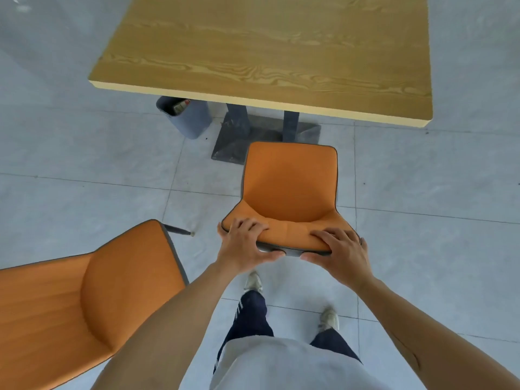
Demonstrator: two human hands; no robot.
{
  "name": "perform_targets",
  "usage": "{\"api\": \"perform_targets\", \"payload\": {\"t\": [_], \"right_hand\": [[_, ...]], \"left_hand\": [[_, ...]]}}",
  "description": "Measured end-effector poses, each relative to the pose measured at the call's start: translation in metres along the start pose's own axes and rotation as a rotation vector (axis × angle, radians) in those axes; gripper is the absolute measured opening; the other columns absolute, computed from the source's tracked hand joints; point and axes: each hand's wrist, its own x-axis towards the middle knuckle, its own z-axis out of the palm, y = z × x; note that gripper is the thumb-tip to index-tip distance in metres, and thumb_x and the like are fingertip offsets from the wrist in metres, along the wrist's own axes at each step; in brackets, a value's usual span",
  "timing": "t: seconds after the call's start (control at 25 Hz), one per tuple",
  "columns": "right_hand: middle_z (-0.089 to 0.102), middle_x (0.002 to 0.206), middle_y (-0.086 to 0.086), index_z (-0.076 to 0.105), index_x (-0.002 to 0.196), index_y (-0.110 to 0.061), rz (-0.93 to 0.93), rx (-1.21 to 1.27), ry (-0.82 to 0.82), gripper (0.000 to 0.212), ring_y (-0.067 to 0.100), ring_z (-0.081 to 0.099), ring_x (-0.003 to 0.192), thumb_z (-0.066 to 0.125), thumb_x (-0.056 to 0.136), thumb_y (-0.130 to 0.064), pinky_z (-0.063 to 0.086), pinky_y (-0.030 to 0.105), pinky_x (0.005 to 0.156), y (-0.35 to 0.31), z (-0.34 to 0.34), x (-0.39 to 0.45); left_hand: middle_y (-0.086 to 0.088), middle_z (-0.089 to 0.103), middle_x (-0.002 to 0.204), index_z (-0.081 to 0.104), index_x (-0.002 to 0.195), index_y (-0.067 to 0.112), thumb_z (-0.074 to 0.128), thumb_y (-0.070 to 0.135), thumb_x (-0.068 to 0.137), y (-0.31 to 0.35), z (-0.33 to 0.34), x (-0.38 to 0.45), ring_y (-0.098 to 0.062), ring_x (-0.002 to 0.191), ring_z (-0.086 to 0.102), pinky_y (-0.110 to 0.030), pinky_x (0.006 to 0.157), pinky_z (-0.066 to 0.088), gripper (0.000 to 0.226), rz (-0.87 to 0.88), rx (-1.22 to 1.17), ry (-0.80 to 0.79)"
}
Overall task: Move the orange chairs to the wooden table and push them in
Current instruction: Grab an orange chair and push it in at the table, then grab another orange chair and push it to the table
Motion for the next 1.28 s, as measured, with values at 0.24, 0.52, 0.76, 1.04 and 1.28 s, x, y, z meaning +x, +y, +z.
{"api": "perform_targets", "payload": {"t": [0.24, 0.52, 0.76, 1.04, 1.28], "right_hand": [[0.048, 0.139, -0.011, 0.048, 0.135, -0.042, 0.146, 0.021, -0.001, 0.083, 0.021, 0.032, 0.135, 0.033, 0.068, -0.089, 0.032, 0.055, 0.106, -0.046, 0.004, 0.006], [0.036, 0.150, -0.006, 0.037, 0.144, -0.030, 0.170, -0.044, 0.073, 0.059, 0.024, 0.023, 0.143, 0.050, 0.092, -0.056, 0.040, 0.048, 0.104, -0.062, 0.005, -0.027], [0.020, 0.160, 0.000, 0.030, 0.147, -0.031, 0.142, -0.018, 0.031, 0.061, 0.026, 0.023, 0.144, 0.050, 0.093, -0.051, 0.038, 0.048, 0.107, -0.073, 0.005, -0.060], [0.039, 0.151, -0.006, 0.048, 0.136, -0.033, -0.176, 0.062, -0.243, 0.047, 0.021, 0.039, 0.135, 0.047, 0.094, -0.053, 0.038, 0.046, 0.106, -0.113, 0.047, -0.129], [0.051, 0.140, -0.010, 0.056, 0.130, -0.031, -0.501, -0.017, -0.452, 0.046, 0.012, 0.046, 0.128, 0.047, 0.093, -0.056, 0.039, 0.038, 0.106, -0.192, 0.081, -0.162]], "left_hand": [[0.013, 0.050, 0.132, 0.052, 0.120, 0.041, 0.030, 0.100, 0.058, -0.034, -0.020, 0.023, -0.017, 0.124, 0.033, -0.071, 0.102, 0.020, 0.088, 0.077, 0.046, -0.030], [0.012, 0.045, 0.137, 0.047, 0.127, 0.042, 0.034, 0.093, 0.065, -0.036, -0.026, 0.020, -0.021, 0.129, 0.031, -0.067, 0.104, 0.022, 0.081, 0.072, 0.015, -0.116], [0.005, 0.021, 0.156, 0.027, 0.146, 0.034, 0.050, 0.049, 0.091, -0.034, -0.016, -0.041, -0.023, 0.145, 0.016, -0.057, 0.110, 0.030, 0.062, 0.044, -0.054, 0.046], [0.005, 0.033, 0.154, 0.036, 0.144, 0.032, 0.046, 0.051, 0.093, -0.061, 0.015, -0.190, -0.019, 0.142, 0.026, -0.052, 0.115, 0.020, 0.056, -0.292, -0.311, 0.038], [0.006, 0.046, 0.145, 0.047, 0.137, 0.031, 0.051, 0.054, 0.092, -0.114, 0.024, -0.351, -0.018, 0.132, 0.041, -0.048, 0.110, 0.031, 0.051, -0.600, -0.456, 0.188]]}}
